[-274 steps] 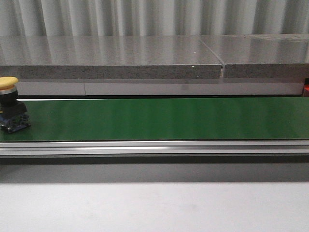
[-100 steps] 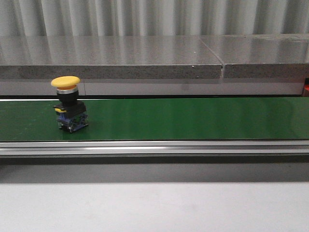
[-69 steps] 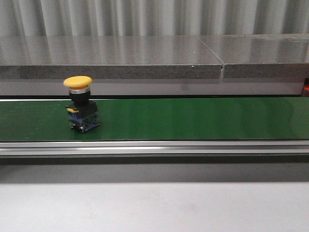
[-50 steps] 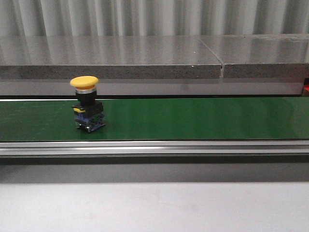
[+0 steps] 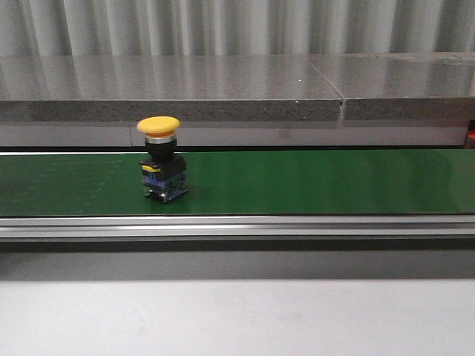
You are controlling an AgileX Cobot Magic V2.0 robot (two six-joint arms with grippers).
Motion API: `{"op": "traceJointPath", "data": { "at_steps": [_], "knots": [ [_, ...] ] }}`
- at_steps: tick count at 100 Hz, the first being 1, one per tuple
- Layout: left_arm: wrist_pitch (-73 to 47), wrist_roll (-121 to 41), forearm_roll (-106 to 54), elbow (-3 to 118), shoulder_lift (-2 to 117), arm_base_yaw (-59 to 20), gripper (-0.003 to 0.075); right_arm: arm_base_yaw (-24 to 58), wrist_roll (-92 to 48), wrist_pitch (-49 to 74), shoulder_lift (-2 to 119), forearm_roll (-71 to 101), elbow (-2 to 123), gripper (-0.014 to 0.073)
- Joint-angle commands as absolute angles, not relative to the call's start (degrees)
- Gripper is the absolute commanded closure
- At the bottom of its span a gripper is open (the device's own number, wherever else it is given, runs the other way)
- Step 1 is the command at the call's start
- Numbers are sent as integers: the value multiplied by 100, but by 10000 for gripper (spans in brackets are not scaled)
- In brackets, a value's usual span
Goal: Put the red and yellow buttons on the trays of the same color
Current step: 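Place the red button on the conveyor belt behind the yellow one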
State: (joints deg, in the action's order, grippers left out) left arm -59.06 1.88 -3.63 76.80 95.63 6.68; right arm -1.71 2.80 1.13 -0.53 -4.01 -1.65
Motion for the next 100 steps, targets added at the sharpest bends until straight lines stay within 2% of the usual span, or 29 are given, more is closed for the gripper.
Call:
{"op": "traceJointPath", "data": {
  "at_steps": [1, 13, 23, 30, 31, 32, 47, 74, 100],
  "knots": [
    [-5618, 179, -484, 7855, 9260, 552, 167, -158, 275, -360, -71, -452, -57, 661],
    [-5279, 179, -472, 7855, 9031, 290, 191, -158, 275, -360, -71, -452, -57, 661],
    [-5051, 179, -388, 7817, 8836, 9, 263, -158, 275, -360, -71, -452, -57, 661],
    [-4948, 179, -344, 7749, 8672, -202, 371, -158, 275, -360, -71, -452, -57, 661],
    [-4929, 179, -344, 7719, 8642, -244, 412, -158, 275, -360, -71, -452, -57, 661],
    [-4915, 179, -330, 7719, 8625, -266, 412, -158, 275, -360, -71, -452, -57, 661],
    [-4614, 179, -241, 7381, 8201, -685, 744, -158, 275, -360, -71, -452, -57, 661],
    [-4258, 179, -241, 6599, 7230, -1166, 741, -158, 275, -360, -71, -452, -57, 661],
    [-4013, 179, -254, 5606, 5835, -1191, 741, -158, 275, -360, -71, -452, -57, 661]
  ]
}}
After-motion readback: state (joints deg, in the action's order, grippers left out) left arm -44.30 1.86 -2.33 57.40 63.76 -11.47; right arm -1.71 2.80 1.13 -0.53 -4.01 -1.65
